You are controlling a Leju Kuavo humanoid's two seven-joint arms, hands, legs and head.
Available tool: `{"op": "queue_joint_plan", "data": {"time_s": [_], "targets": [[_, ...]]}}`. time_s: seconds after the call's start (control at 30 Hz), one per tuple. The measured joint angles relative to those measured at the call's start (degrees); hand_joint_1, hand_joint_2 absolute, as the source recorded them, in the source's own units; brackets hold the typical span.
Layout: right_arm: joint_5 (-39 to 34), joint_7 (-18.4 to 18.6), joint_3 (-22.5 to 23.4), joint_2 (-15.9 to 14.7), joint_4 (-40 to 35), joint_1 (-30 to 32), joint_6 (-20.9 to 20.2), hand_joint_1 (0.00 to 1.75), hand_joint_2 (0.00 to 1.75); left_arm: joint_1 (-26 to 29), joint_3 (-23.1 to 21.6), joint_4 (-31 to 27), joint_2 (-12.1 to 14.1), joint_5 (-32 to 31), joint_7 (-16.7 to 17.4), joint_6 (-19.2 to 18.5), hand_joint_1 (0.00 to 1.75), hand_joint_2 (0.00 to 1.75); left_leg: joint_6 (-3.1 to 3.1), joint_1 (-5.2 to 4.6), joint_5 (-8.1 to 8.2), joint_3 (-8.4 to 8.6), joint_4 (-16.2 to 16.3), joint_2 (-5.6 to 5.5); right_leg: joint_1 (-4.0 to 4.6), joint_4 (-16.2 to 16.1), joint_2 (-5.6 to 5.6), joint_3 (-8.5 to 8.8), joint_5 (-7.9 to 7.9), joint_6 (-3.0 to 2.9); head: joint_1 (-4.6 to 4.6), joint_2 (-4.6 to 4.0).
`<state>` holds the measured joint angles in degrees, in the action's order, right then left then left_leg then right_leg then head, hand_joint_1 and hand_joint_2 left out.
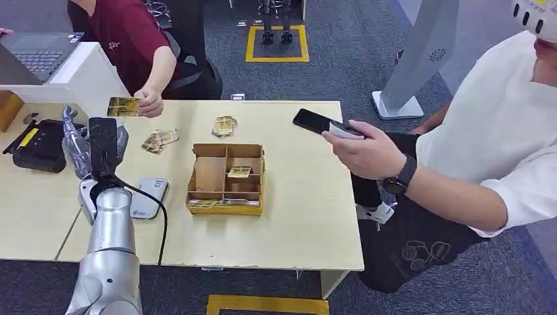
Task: Pass the card to the sensor for recognition and then transmit it.
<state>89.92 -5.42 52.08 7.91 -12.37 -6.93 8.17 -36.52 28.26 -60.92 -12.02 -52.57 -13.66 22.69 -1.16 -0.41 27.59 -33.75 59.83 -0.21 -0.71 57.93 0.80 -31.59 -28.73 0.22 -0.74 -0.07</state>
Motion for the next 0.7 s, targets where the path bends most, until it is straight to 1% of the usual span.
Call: {"op": "queue_joint_plan", "data": {"time_s": [0.13,0.2,0.27,0.33,0.4,0.43,0.47,0.5,0.53,0.57,0.63,0.7], "targets": [[0.0,0.0,0.0,0.0,0.0,0.0,0.0,0.00,0.00,-0.2,0.0,0.0,0.0,0.1,0.3,-1.2,0.00,1.75,0.00,0.00,0.00,0.00,0.0,0.00,0.00,0.0,0.00,0.00,0.00,0.00,0.00,0.00],[-0.1,0.0,0.0,0.0,0.0,0.0,0.1,0.00,0.00,-0.2,0.0,0.0,0.0,1.2,0.0,-3.9,0.00,1.75,0.00,0.00,0.00,0.00,0.0,0.00,0.00,0.0,0.01,-0.01,0.00,0.00,0.02,0.00],[-0.7,0.0,0.0,0.0,0.0,0.1,0.3,0.00,0.00,-0.1,-0.2,-0.1,0.0,2.4,-1.8,-9.7,0.00,1.75,0.00,0.00,0.00,0.00,0.0,0.00,0.00,0.0,0.00,-0.01,0.00,0.00,0.00,0.00],[-1.5,-0.2,0.4,0.0,0.0,0.3,0.5,0.00,0.00,0.7,-1.8,-1.1,0.1,4.0,-4.2,-15.2,0.00,1.75,0.00,0.00,0.00,0.00,0.0,-0.01,0.00,0.0,0.00,0.00,0.00,0.00,0.00,0.00],[-2.9,-0.6,1.0,0.0,0.0,0.8,1.3,0.00,0.00,3.6,-5.6,-4.5,0.4,7.5,-7.4,-20.8,0.00,1.75,0.00,-0.01,0.01,0.00,0.0,0.01,0.00,0.0,0.02,0.00,0.00,0.00,0.00,0.02],[-3.3,-0.5,1.4,0.0,0.0,1.1,1.5,0.00,0.00,5.4,-7.9,-6.5,0.7,9.3,-8.6,-23.0,0.00,1.75,0.00,-0.01,0.02,0.00,0.0,0.01,-0.01,0.0,0.03,0.00,-0.01,0.00,0.00,0.00],[-3.7,-0.2,1.9,0.0,0.0,1.4,1.5,0.00,0.00,7.7,-10.4,-8.6,1.1,11.2,-9.4,-24.2,0.00,1.75,0.01,-0.02,0.04,-0.01,0.0,0.01,-0.01,0.0,0.04,0.00,-0.01,0.00,0.02,0.00],[-4.1,0.0,2.2,0.0,0.0,1.6,1.7,0.00,0.00,10.2,-13.1,-10.6,1.8,12.9,-10.1,-24.8,0.00,1.75,0.00,-0.02,0.06,-0.02,0.0,0.02,-0.01,0.0,0.05,-0.01,-0.02,0.00,0.00,0.02],[-4.3,0.1,2.6,0.0,0.0,1.8,1.9,0.00,0.00,12.7,-15.8,-12.7,2.4,14.0,-10.6,-24.3,0.00,1.75,-0.03,-0.02,0.09,-0.01,0.0,0.03,-0.01,0.0,0.07,-0.02,-0.03,0.00,0.02,0.02],[-4.6,0.4,3.2,0.0,0.0,2.0,2.2,0.00,0.00,15.5,-19.2,-15.0,3.4,14.3,-11.1,-23.0,0.00,1.75,0.02,-0.02,0.13,-0.01,0.0,0.06,-0.01,0.0,0.09,-0.04,-0.04,0.01,0.00,0.00],[-5.3,0.6,3.9,0.0,0.0,2.1,2.5,0.00,0.00,20.3,-24.9,-18.4,5.1,11.9,-12.2,-19.9,0.00,1.75,0.02,-0.01,0.14,-0.02,0.0,0.06,-0.01,0.0,0.08,-0.05,-0.08,0.02,0.00,0.00],[-5.9,0.8,4.9,0.0,0.0,2.2,2.9,0.00,0.00,25.2,-30.9,-22.0,6.5,8.0,-12.9,-15.9,0.00,1.75,0.01,-0.01,0.14,-0.02,0.0,0.04,0.00,-0.1,0.06,-0.05,-0.10,0.03,0.00,0.02]]}}
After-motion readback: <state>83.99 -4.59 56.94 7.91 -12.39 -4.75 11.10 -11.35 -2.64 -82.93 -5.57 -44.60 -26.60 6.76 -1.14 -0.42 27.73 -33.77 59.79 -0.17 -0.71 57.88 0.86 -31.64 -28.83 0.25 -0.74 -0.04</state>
